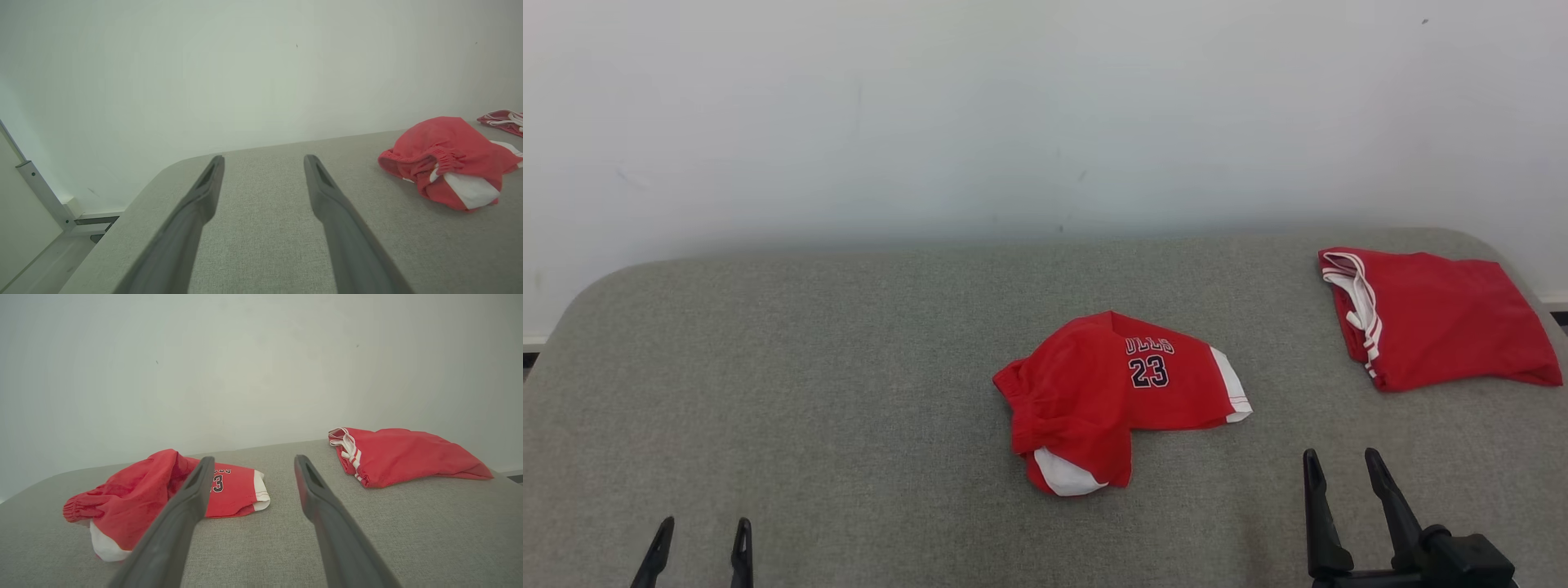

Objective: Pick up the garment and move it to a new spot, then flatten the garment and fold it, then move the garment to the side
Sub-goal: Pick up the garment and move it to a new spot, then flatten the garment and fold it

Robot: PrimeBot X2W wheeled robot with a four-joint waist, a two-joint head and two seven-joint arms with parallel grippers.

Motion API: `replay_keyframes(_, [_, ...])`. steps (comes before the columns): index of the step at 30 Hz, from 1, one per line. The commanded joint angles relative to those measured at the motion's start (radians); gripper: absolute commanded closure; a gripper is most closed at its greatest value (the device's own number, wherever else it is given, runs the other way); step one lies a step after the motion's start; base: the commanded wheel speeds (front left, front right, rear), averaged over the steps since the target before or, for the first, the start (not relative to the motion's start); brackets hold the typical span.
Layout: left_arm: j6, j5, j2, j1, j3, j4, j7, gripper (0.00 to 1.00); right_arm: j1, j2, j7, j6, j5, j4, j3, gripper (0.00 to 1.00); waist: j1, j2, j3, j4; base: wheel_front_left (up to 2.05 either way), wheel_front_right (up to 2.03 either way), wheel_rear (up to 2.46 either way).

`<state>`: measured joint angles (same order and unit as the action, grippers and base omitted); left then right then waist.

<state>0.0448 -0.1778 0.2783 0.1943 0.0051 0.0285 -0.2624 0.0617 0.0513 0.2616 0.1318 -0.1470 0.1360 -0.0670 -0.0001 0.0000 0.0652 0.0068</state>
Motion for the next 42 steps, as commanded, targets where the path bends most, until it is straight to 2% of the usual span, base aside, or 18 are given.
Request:
replay_keyframes(1, [0.006, 0.008, -0.014, 0.011, 0.009, -0.006, -0.003, 0.00, 0.010, -0.002, 0.004, -0.003, -0.005, 0.005, 0.004, 0.00, 0.0001, 0.0000, 0.002, 0.002, 0.00, 0.00, 0.00])
replay_keyframes(15, [0.060, 0.031, -0.085, 0.008, 0.047, -0.047, -0.003, 0.00, 0.021, -0.002, 0.004, -0.003, -0.011, 0.024, 0.033, 0.00, 0.0001, 0.0000, 0.009, 0.000, 0.00, 0.00, 0.00])
replay_keyframes(20, [0.079, 0.014, -0.068, 0.009, 0.011, -0.057, -0.003, 0.00, 0.023, -0.003, 0.004, -0.003, -0.002, 0.023, 0.035, 0.00, 0.0001, 0.0000, 0.014, -0.001, 0.00, 0.00, 0.00])
replay_keyframes(30, [0.086, -0.015, -0.036, -0.005, -0.015, -0.066, -0.003, 0.00, 0.027, -0.002, 0.004, -0.003, 0.009, 0.018, 0.040, 0.00, 0.0001, 0.0000, 0.017, 0.003, 0.00, 0.00, 0.00])
replay_keyframes(42, [0.085, -0.022, -0.039, 0.002, -0.009, -0.078, -0.003, 0.00, 0.028, -0.003, 0.004, -0.003, 0.018, 0.030, 0.042, 0.00, 0.0001, 0.0000, 0.019, 0.005, 0.00, 0.00, 0.00])
